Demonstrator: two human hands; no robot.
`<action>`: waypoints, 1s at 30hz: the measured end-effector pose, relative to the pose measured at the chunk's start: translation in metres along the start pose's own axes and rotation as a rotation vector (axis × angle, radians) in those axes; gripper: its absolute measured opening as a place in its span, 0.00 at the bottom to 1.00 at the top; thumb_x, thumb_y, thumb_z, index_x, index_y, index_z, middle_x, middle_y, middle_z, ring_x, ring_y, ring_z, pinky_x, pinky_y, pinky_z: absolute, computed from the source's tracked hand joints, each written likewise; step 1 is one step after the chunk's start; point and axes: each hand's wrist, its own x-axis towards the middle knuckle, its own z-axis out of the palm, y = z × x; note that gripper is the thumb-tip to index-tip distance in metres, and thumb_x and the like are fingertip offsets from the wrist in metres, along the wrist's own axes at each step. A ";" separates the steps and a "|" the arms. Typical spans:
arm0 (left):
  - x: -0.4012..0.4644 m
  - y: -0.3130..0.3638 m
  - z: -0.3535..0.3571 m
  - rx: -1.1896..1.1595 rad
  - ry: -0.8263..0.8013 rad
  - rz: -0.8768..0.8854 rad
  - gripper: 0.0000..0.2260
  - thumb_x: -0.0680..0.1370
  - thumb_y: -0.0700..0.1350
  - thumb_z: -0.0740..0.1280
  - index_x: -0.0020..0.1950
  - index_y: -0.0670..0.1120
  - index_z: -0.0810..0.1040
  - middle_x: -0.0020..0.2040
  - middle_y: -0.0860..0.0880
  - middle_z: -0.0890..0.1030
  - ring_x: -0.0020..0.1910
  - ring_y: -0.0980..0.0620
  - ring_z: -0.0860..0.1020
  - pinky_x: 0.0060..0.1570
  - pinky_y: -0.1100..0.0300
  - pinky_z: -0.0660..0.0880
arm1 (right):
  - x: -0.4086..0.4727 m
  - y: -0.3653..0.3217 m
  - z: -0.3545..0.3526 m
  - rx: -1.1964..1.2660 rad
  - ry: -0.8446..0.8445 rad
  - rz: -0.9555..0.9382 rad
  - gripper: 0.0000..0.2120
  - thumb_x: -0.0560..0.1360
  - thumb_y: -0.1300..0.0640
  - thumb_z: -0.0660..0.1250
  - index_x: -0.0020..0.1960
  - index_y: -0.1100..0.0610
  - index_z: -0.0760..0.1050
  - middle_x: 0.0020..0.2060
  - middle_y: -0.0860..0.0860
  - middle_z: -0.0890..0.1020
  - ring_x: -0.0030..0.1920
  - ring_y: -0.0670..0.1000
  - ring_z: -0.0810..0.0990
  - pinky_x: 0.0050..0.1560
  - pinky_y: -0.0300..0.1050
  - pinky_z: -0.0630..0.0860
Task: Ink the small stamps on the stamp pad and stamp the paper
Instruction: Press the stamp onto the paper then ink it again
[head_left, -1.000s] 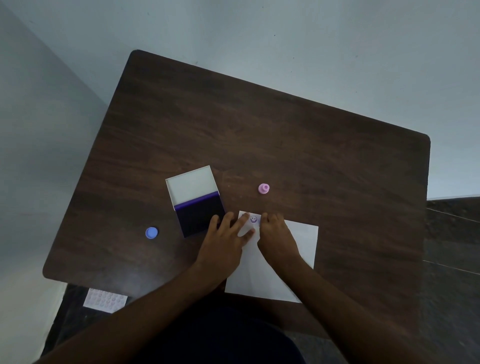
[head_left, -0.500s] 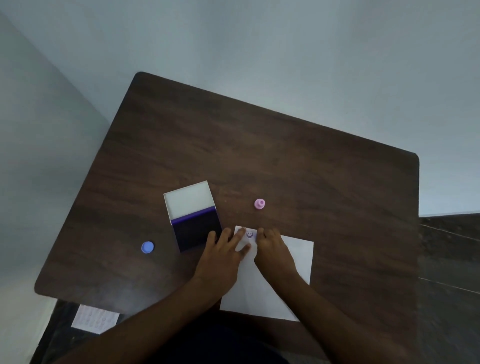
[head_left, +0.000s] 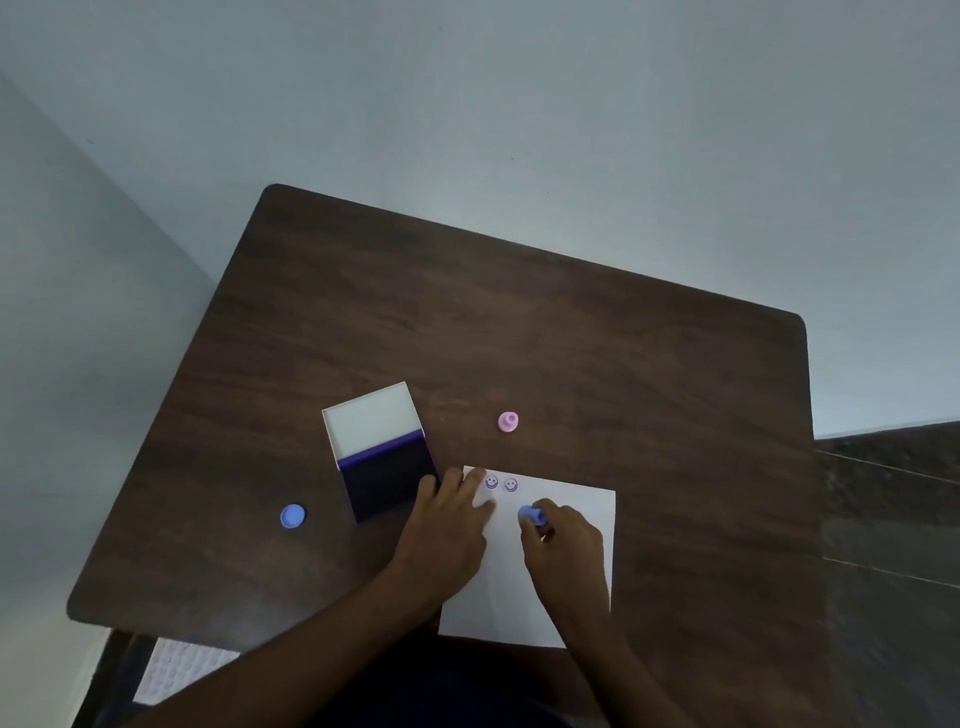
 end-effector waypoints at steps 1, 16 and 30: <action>0.000 0.000 -0.002 -0.014 0.006 -0.005 0.22 0.77 0.54 0.61 0.71 0.53 0.67 0.77 0.47 0.60 0.72 0.43 0.59 0.70 0.44 0.54 | 0.000 -0.001 -0.001 0.012 0.006 0.006 0.15 0.75 0.50 0.67 0.57 0.57 0.79 0.50 0.51 0.84 0.46 0.48 0.80 0.52 0.37 0.72; -0.049 -0.034 -0.023 -0.646 0.183 -0.237 0.16 0.79 0.51 0.63 0.67 0.52 0.71 0.66 0.52 0.72 0.63 0.52 0.69 0.63 0.62 0.58 | 0.007 -0.032 -0.003 0.325 -0.096 -0.002 0.12 0.70 0.53 0.73 0.51 0.57 0.82 0.45 0.50 0.85 0.37 0.49 0.83 0.39 0.39 0.81; -0.115 -0.101 0.008 -0.884 0.403 -0.673 0.09 0.75 0.47 0.69 0.55 0.52 0.80 0.53 0.53 0.81 0.51 0.56 0.77 0.56 0.62 0.72 | -0.003 -0.092 0.023 0.666 -0.421 0.002 0.09 0.71 0.60 0.72 0.52 0.55 0.83 0.42 0.50 0.87 0.40 0.53 0.85 0.43 0.45 0.83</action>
